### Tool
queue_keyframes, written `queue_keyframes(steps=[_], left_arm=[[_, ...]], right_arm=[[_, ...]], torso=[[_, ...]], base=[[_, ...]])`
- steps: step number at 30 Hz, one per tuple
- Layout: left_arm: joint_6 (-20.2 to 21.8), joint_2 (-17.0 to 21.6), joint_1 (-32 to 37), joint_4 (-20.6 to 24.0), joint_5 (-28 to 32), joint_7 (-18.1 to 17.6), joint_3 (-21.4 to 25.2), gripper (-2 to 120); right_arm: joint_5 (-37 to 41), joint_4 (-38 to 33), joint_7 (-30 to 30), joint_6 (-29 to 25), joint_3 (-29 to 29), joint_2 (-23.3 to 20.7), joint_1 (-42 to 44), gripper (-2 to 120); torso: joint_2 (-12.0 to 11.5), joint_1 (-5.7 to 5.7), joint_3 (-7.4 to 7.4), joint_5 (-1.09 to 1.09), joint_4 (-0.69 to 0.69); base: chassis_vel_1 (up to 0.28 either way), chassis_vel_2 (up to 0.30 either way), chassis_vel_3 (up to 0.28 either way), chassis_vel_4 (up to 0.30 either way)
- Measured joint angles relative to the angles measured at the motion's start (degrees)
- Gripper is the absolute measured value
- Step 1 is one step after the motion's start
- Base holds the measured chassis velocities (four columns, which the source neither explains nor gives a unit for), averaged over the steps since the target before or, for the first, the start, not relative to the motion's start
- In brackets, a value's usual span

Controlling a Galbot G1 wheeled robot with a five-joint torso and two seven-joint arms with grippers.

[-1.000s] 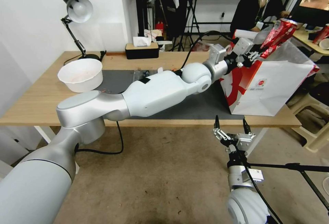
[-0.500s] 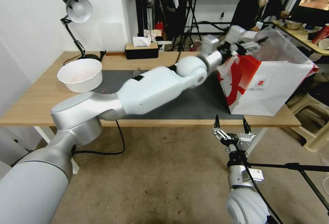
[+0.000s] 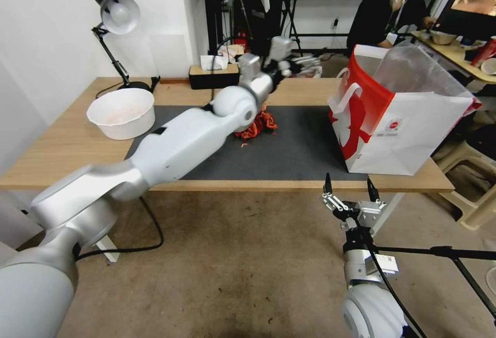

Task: Pick up the trash from the table and place it into the takeout bag.

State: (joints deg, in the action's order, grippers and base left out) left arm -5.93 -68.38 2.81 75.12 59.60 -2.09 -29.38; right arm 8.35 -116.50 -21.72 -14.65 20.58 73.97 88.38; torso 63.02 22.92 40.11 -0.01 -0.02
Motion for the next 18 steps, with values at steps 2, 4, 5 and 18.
queue_keyframes(steps=[2, 4, 5, 18], left_arm=[[0.2, 1.3, 1.2, 0.8, -0.5, -0.3, 0.8, 100], [0.6, 3.2, 3.2, 2.2, -1.0, -0.8, 2.2, 100], [1.0, 4.9, 4.6, 3.3, -1.3, -1.1, 3.3, 100], [2.8, 15.8, 18.8, 13.3, -3.5, -2.6, 14.8, 100]], right_arm=[[0.0, 0.0, 0.0, 0.0, 0.0, 0.0, 0.0, 100], [0.0, -0.1, 0.0, 0.0, 0.0, 0.0, 0.1, 100], [0.0, -0.1, 0.0, 0.0, 0.0, 0.0, 0.1, 100], [-0.2, -0.1, 0.0, 0.0, -0.4, -0.2, 0.1, 100]], torso=[[0.0, 0.0, 0.0, 0.0, 0.0], [0.0, 0.0, 0.0, 0.0, 0.02], [0.0, 0.0, 0.0, -0.02, 0.02], [0.0, 0.0, 0.0, 0.0, 0.02]], base=[[0.0, 0.0, 0.0, 0.0], [0.0, 0.0, 0.0, 0.0], [0.0, 0.0, 0.0, 0.0], [0.0, 0.0, 0.0, 0.0]])
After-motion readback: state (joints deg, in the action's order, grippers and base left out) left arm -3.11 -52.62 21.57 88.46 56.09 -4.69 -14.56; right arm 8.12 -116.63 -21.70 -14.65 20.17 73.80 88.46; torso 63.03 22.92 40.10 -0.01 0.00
